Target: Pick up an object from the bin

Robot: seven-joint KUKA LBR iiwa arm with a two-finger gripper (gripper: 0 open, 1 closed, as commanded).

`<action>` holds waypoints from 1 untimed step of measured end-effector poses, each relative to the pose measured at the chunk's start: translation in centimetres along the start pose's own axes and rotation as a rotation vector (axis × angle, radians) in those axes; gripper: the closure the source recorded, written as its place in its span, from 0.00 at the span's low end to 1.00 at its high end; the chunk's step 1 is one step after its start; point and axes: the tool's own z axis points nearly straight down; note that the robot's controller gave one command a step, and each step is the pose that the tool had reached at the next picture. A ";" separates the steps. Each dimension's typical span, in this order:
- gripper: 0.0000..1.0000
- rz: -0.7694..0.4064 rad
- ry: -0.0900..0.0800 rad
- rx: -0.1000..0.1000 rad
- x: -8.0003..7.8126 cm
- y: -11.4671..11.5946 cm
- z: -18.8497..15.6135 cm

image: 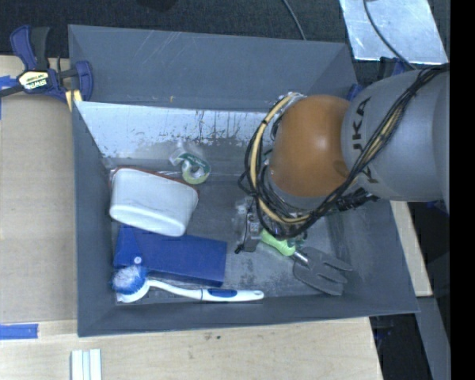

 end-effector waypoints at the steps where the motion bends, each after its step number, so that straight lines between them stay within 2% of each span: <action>1: 1.00 -0.012 -0.006 -0.001 -1.2 0.5 -2.4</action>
Offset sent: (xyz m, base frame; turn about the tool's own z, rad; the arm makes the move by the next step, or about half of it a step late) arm 0.0049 -0.0088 -0.0127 0.0415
